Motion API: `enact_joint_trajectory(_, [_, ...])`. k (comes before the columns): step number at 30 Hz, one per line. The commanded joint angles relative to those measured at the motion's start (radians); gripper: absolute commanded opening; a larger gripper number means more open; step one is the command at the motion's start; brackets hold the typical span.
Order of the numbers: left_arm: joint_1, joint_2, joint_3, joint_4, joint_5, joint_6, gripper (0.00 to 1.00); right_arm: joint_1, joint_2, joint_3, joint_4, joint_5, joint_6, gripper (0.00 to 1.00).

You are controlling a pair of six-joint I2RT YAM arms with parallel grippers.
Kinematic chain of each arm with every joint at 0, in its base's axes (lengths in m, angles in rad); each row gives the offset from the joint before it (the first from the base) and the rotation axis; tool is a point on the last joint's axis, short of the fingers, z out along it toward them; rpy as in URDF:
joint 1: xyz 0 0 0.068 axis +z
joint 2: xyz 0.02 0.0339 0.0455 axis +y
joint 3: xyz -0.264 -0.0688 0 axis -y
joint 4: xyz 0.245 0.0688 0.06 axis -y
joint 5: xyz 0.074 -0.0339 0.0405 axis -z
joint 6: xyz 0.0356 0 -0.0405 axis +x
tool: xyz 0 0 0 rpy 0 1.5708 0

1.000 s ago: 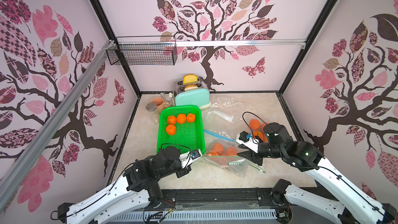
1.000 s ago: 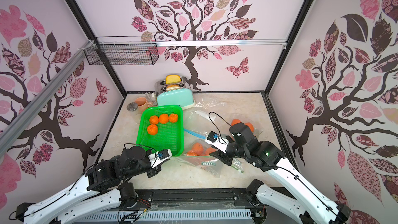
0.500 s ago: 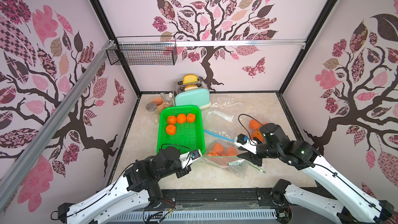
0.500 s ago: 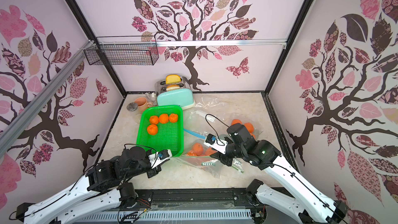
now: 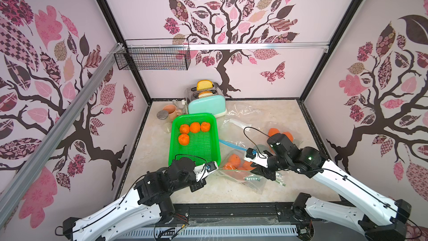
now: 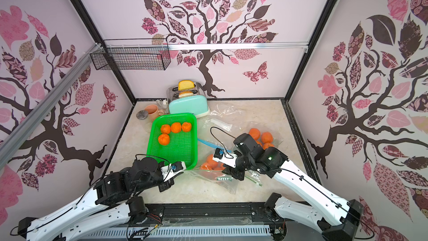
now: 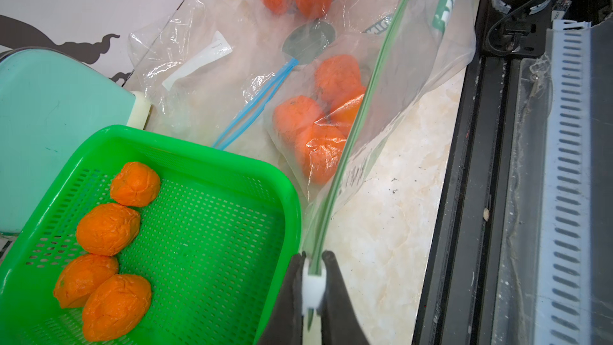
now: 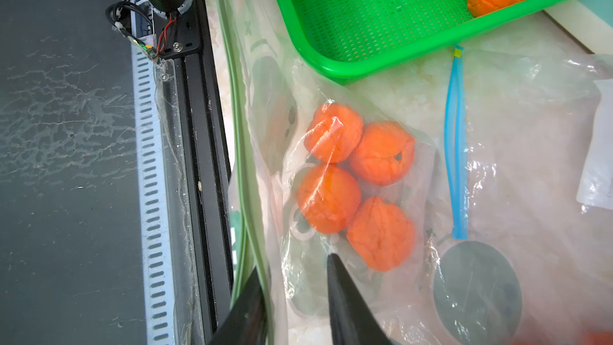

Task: Open the zip-top bag and take out the orange
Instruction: Adjust the zipper food storage bag at the center of the board.

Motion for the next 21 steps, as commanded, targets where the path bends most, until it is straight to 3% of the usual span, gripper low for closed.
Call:
enact_joint_trajectory(1, [-0.004, -0.001, 0.004, 0.021, 0.027, -0.003, 0.02, 0.016, 0.017, -0.015, 0.040, -0.060, 0.016, 0.25])
enact_joint_trajectory(3, [-0.004, -0.001, 0.004, 0.023, 0.025, -0.005, 0.10, 0.021, 0.025, -0.016, 0.056, -0.090, 0.028, 0.18])
enact_joint_trajectory(5, [-0.004, -0.005, 0.004, 0.026, 0.014, -0.012, 0.24, 0.020, 0.018, -0.004, 0.087, -0.100, 0.059, 0.06])
enact_joint_trajectory(7, [-0.004, -0.013, 0.006, 0.033, 0.001, -0.020, 0.32, 0.020, -0.008, 0.006, 0.131, -0.034, 0.108, 0.00])
enact_joint_trajectory(12, [0.009, -0.067, 0.010, 0.073, -0.099, -0.089, 0.59, -0.001, -0.066, 0.097, 0.184, 0.284, 0.177, 0.00])
enact_joint_trajectory(17, [0.055, -0.151, 0.007, 0.131, -0.278, -0.212, 0.81, -0.104, -0.019, 0.233, 0.208, 0.669, 0.115, 0.00])
enact_joint_trajectory(19, [0.061, -0.167, 0.017, 0.147, -0.284, -0.283, 0.85, -0.110, 0.004, 0.297, 0.235, 0.772, 0.075, 0.00])
enact_joint_trajectory(21, [0.062, -0.165, 0.038, 0.148, -0.248, -0.341, 0.88, -0.110, 0.012, 0.342, 0.268, 0.795, 0.044, 0.00])
